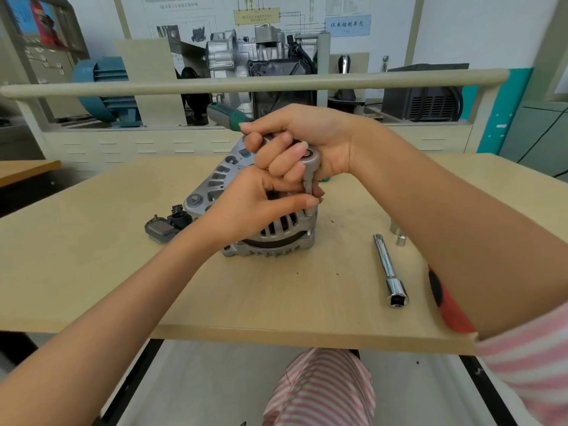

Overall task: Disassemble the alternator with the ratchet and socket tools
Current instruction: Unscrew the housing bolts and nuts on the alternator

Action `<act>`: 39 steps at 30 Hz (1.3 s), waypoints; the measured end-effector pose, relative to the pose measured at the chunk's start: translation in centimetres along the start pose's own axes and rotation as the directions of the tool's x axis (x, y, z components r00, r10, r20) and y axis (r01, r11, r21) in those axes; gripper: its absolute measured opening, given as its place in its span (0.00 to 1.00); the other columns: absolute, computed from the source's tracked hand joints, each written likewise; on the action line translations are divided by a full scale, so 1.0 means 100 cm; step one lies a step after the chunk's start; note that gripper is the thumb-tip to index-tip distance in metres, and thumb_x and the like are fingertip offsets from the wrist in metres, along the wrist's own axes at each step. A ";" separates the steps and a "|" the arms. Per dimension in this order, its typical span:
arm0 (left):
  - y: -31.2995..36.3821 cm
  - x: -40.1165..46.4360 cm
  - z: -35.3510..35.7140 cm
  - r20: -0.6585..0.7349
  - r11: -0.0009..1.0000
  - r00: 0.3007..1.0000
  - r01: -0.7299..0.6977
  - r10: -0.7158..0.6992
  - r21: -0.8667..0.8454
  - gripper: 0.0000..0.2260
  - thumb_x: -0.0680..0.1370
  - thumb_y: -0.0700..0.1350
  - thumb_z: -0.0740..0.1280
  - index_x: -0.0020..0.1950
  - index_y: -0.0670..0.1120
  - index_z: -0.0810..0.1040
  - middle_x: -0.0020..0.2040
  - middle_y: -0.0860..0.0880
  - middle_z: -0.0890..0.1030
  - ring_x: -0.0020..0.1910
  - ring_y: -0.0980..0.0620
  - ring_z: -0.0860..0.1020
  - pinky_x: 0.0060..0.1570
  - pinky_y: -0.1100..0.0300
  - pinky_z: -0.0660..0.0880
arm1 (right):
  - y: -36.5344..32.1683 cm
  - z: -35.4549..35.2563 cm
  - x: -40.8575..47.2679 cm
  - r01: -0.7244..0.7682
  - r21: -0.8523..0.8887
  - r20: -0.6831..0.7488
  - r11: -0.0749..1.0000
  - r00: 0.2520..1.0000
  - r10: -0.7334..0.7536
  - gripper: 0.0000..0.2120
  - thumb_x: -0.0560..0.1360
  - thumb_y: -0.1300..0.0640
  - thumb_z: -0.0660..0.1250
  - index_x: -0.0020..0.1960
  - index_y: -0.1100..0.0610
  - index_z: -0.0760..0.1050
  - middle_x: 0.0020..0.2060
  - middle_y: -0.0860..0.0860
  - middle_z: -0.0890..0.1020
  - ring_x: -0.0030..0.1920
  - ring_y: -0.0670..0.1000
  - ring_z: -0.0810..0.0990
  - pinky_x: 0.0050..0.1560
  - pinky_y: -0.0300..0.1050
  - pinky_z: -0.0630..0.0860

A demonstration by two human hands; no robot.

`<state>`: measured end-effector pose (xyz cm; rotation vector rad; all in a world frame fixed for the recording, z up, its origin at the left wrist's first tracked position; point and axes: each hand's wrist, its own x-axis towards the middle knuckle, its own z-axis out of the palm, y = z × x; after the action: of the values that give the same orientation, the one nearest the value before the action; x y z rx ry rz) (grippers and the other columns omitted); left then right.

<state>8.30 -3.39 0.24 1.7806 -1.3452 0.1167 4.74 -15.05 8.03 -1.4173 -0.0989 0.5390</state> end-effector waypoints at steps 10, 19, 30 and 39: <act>-0.003 0.001 0.001 -0.063 0.998 0.997 -0.034 0.037 0.049 0.04 0.73 0.40 0.70 0.44 0.47 0.84 0.33 0.51 0.81 0.33 0.57 0.71 0.38 0.58 0.71 | 0.045 0.032 -0.008 0.829 0.224 -0.850 0.512 0.424 -0.314 0.08 0.83 0.58 0.48 0.48 0.55 0.65 0.30 0.50 0.75 0.29 0.47 0.74 0.37 0.45 0.76; -0.002 0.001 0.002 -0.065 0.996 0.998 0.015 -0.009 0.086 0.05 0.74 0.42 0.70 0.41 0.52 0.82 0.36 0.53 0.81 0.38 0.45 0.77 0.46 0.47 0.74 | 0.039 0.027 -0.008 0.699 0.029 -0.779 0.715 0.464 -0.422 0.16 0.83 0.48 0.46 0.41 0.54 0.62 0.25 0.50 0.69 0.20 0.47 0.68 0.23 0.34 0.67; 0.005 0.000 0.000 -0.018 0.999 0.999 0.030 -0.030 -0.015 0.05 0.73 0.42 0.70 0.47 0.44 0.84 0.45 0.38 0.83 0.47 0.36 0.79 0.52 0.41 0.73 | 0.009 0.007 -0.014 0.133 -0.187 -0.218 0.973 0.961 -0.173 0.19 0.82 0.48 0.53 0.34 0.55 0.63 0.18 0.44 0.64 0.16 0.43 0.62 0.18 0.33 0.61; 0.000 -0.001 0.003 -0.039 0.995 0.997 -0.065 0.068 0.073 0.07 0.71 0.47 0.72 0.41 0.43 0.84 0.38 0.42 0.82 0.41 0.43 0.77 0.47 0.45 0.73 | 0.036 0.025 -0.011 0.553 -0.060 -0.583 0.831 0.656 -0.479 0.17 0.82 0.50 0.53 0.38 0.56 0.67 0.19 0.46 0.68 0.17 0.45 0.65 0.19 0.34 0.63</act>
<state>8.14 -3.53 0.05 1.7834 -1.3863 0.2393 1.78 -13.03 5.25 -1.2957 0.0231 -0.3790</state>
